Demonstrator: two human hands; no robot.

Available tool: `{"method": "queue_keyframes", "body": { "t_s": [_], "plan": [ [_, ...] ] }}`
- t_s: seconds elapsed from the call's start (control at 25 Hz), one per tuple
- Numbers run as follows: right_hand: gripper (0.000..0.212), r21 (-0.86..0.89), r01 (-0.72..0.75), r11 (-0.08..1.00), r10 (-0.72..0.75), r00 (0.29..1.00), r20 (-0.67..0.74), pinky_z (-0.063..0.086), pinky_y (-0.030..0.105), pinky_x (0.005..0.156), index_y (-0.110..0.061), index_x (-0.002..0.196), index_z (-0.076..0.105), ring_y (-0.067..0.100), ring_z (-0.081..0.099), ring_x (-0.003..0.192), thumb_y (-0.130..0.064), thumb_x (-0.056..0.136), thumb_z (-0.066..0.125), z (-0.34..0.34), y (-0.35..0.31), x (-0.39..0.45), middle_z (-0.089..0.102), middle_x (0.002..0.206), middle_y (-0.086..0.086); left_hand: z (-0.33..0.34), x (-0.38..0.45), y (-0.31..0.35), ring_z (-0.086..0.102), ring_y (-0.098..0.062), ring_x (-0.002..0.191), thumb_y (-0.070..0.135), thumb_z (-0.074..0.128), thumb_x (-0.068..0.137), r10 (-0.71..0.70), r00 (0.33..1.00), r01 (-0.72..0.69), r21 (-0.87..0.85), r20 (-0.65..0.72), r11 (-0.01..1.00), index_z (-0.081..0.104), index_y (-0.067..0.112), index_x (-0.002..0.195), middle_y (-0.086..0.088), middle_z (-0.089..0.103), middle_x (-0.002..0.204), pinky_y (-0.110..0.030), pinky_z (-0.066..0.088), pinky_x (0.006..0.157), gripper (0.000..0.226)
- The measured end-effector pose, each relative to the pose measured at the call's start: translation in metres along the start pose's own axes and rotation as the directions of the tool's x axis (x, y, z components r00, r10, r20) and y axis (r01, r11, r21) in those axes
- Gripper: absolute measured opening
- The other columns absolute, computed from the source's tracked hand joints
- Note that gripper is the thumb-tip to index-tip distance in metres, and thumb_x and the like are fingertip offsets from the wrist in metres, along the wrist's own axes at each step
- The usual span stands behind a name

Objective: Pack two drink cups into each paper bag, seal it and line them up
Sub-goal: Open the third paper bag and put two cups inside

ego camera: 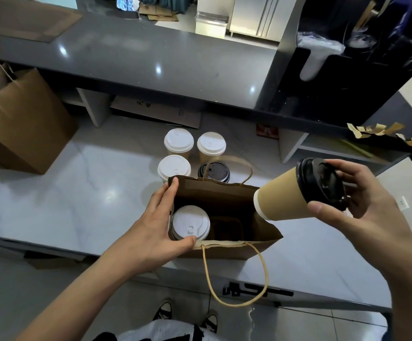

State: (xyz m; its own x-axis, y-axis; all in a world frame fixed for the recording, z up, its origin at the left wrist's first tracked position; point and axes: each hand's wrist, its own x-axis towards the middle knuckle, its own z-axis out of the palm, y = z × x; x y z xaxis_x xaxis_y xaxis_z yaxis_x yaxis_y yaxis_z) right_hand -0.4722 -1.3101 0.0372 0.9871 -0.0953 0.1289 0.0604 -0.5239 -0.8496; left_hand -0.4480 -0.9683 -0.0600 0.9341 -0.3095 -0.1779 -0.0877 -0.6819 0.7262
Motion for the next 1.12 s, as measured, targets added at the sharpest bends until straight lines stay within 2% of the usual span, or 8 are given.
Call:
{"method": "queue_keyframes", "body": {
  "t_s": [0.16, 0.28, 0.44, 0.6, 0.68, 0.8, 0.96, 1.12],
  "plan": [
    [0.083, 0.055, 0.047, 0.997, -0.051, 0.996, 0.077, 0.055, 0.021, 0.092, -0.051, 0.13, 0.054, 0.004, 0.062, 0.116, -0.058, 0.057, 0.092, -0.001, -0.01, -0.006, 0.062, 0.123, -0.019, 0.0, -0.001, 0.001, 0.029, -0.014, 0.146, 0.059, 0.07, 0.077, 0.002, 1.0, -0.002, 0.017, 0.009, 1.0, -0.018, 0.055, 0.15, 0.026, -0.006, 0.162, -0.037, 0.046, 0.108, 0.115],
    [0.093, 0.022, 0.083, 0.996, -0.085, 0.969, 0.232, 0.053, 0.021, 0.095, -0.044, 0.138, 0.05, 0.007, 0.059, 0.121, -0.073, 0.055, 0.082, 0.016, -0.019, -0.01, 0.06, 0.128, -0.014, 0.0, -0.001, 0.001, 0.029, -0.014, 0.146, 0.056, 0.072, 0.078, 0.001, 1.0, -0.001, 0.018, 0.009, 1.0, -0.018, 0.053, 0.151, 0.026, -0.005, 0.161, -0.037, 0.047, 0.107, 0.115],
    [0.08, -0.099, 0.144, 0.985, -0.104, 0.937, 0.333, 0.048, 0.021, 0.098, -0.049, 0.135, 0.047, 0.001, 0.054, 0.122, -0.061, 0.063, 0.079, 0.056, -0.023, -0.006, 0.053, 0.128, -0.023, 0.001, -0.001, 0.002, 0.025, -0.012, 0.147, 0.052, 0.075, 0.079, 0.008, 1.0, -0.008, -0.002, -0.004, 1.0, -0.014, 0.05, 0.154, 0.022, -0.003, 0.163, -0.036, 0.046, 0.108, 0.116],
    [0.078, -0.15, 0.117, 0.982, -0.047, 0.913, 0.405, 0.047, 0.025, 0.102, -0.046, 0.137, 0.044, -0.002, 0.05, 0.122, -0.06, 0.068, 0.078, 0.086, -0.018, 0.008, 0.051, 0.127, -0.023, 0.001, -0.001, 0.002, 0.018, -0.009, 0.15, 0.053, 0.076, 0.076, 0.015, 1.0, -0.015, -0.032, -0.015, 0.999, -0.01, 0.047, 0.156, 0.023, -0.002, 0.163, -0.039, 0.043, 0.111, 0.118],
    [0.077, -0.211, 0.113, 0.971, -0.021, 0.919, 0.395, 0.043, 0.019, 0.1, -0.044, 0.138, 0.043, -0.005, 0.047, 0.119, -0.056, 0.071, 0.079, 0.092, -0.012, 0.014, 0.048, 0.124, -0.023, 0.001, -0.001, 0.002, 0.019, -0.01, 0.15, 0.053, 0.076, 0.077, 0.016, 1.0, -0.016, -0.024, -0.013, 1.0, -0.01, 0.047, 0.156, 0.022, -0.001, 0.163, -0.039, 0.044, 0.11, 0.117],
    [0.081, -0.297, 0.104, 0.949, 0.027, 0.913, 0.407, 0.037, 0.002, 0.087, -0.044, 0.138, 0.039, -0.012, 0.043, 0.115, -0.061, 0.068, 0.075, 0.093, -0.007, 0.021, 0.042, 0.122, -0.021, 0.002, -0.001, 0.002, 0.022, -0.012, 0.149, 0.054, 0.076, 0.077, 0.017, 1.0, -0.017, -0.018, -0.004, 1.0, -0.012, 0.049, 0.155, 0.023, -0.001, 0.163, -0.038, 0.044, 0.11, 0.118],
    [0.081, -0.42, 0.087, 0.903, 0.107, 0.903, 0.416, 0.039, 0.012, 0.077, -0.047, 0.139, 0.031, 0.0, 0.046, 0.102, -0.064, 0.068, 0.067, 0.088, 0.0, 0.025, 0.038, 0.121, -0.019, 0.002, -0.001, 0.001, 0.025, -0.011, 0.147, 0.054, 0.076, 0.077, 0.015, 1.0, -0.015, -0.019, -0.007, 1.0, -0.012, 0.051, 0.154, 0.025, 0.0, 0.162, -0.035, 0.045, 0.108, 0.117],
    [0.081, -0.483, 0.091, 0.871, 0.133, 0.902, 0.412, 0.045, 0.021, 0.081, -0.046, 0.137, 0.03, 0.009, 0.052, 0.101, -0.058, 0.065, 0.066, 0.083, 0.004, 0.026, 0.035, 0.121, -0.017, 0.001, -0.001, 0.002, 0.023, -0.01, 0.148, 0.054, 0.075, 0.078, 0.019, 1.0, -0.019, -0.016, -0.003, 1.0, -0.013, 0.051, 0.154, 0.024, 0.0, 0.162, -0.036, 0.044, 0.11, 0.117]
  ]
}}
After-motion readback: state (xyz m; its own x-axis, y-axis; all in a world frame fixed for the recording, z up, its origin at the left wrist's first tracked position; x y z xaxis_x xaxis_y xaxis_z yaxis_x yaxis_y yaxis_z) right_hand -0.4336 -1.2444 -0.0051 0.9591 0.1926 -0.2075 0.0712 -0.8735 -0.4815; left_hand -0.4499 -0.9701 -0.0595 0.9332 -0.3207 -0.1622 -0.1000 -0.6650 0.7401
